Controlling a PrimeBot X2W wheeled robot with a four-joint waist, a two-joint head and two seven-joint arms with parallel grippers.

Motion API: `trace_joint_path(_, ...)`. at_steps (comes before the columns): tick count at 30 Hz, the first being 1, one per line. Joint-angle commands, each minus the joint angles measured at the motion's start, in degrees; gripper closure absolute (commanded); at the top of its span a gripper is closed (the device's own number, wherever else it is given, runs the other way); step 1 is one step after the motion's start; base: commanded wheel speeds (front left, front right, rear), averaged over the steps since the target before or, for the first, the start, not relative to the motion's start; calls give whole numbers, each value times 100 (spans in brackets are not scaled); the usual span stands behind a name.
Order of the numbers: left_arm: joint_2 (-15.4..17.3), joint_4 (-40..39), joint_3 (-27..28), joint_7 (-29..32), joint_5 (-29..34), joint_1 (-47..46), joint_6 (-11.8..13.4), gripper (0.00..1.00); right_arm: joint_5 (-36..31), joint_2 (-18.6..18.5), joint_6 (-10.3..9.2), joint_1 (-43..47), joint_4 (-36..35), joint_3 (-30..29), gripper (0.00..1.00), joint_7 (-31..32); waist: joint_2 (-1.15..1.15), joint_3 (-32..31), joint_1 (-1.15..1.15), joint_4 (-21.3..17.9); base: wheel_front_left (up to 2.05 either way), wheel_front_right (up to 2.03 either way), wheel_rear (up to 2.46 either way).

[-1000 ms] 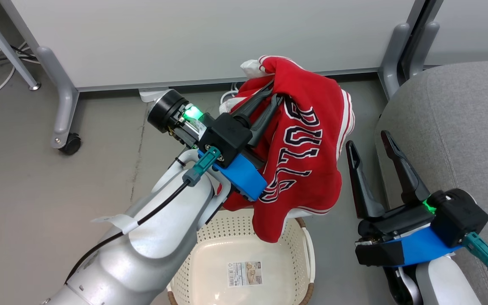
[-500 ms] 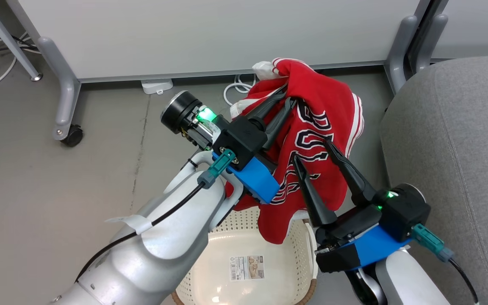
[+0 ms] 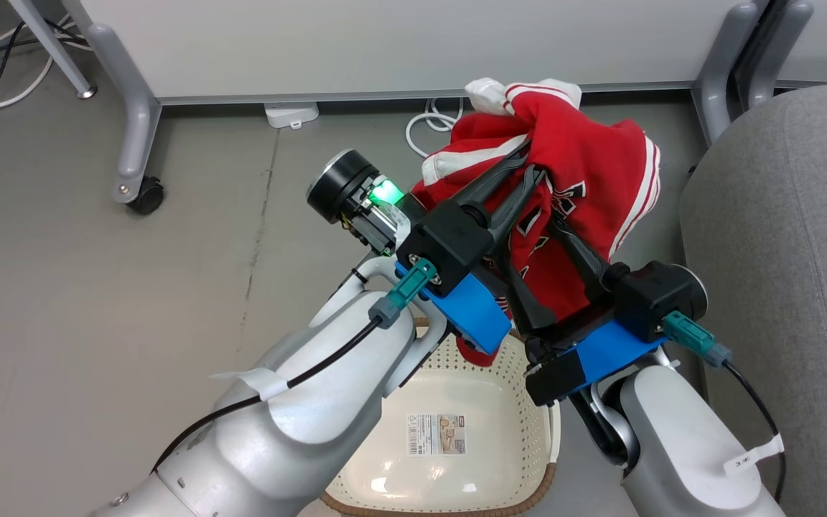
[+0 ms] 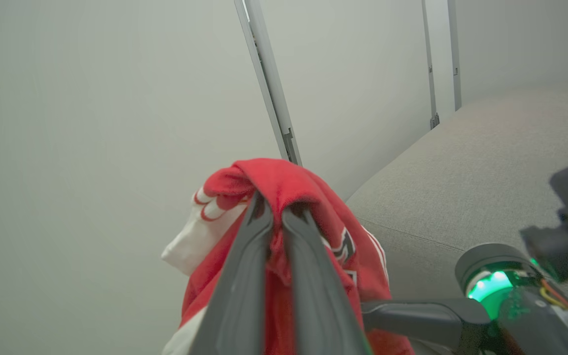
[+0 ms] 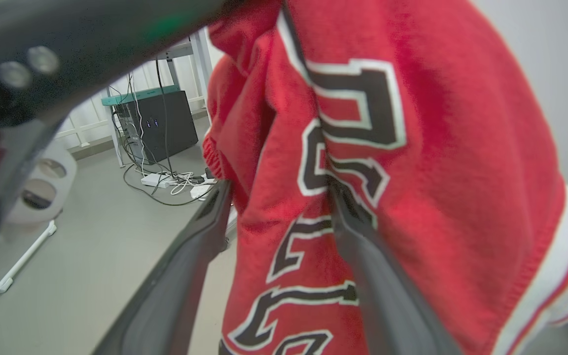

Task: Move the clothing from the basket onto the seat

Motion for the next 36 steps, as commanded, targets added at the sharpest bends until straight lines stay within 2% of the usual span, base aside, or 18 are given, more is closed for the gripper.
trace_joint_path(1,-27,-69,-24,-32,-53,-89,46,100,5,-8,3,-186,152,-15,0,-4,0,57,-1,66,0,0,0)
trace_joint_path(9,-61,-204,-226,-32,-205,-124,137,100,128,-7,3,-543,542,87,0,-4,0,108,-1,205,0,0,0)
trace_joint_path(16,-60,-367,-517,-32,-441,-170,306,100,344,-7,3,-636,545,111,0,-4,0,78,-1,297,0,0,0)
trace_joint_path(17,-60,-375,-550,-32,-464,-184,322,100,365,-7,3,-635,563,111,7,-4,0,71,-1,307,0,0,0)
trace_joint_path(18,-61,-383,-573,-32,-493,-195,343,100,378,-7,3,-640,552,112,57,-4,0,67,-1,316,0,0,0)
trace_joint_path(19,-61,-384,-601,-32,-516,-208,358,100,398,-6,3,-636,542,118,100,-4,0,65,-1,324,0,0,0)
trace_joint_path(36,-61,-288,-570,-32,-587,-274,479,100,411,-6,3,-475,418,238,100,-4,0,35,-1,257,0,0,0)
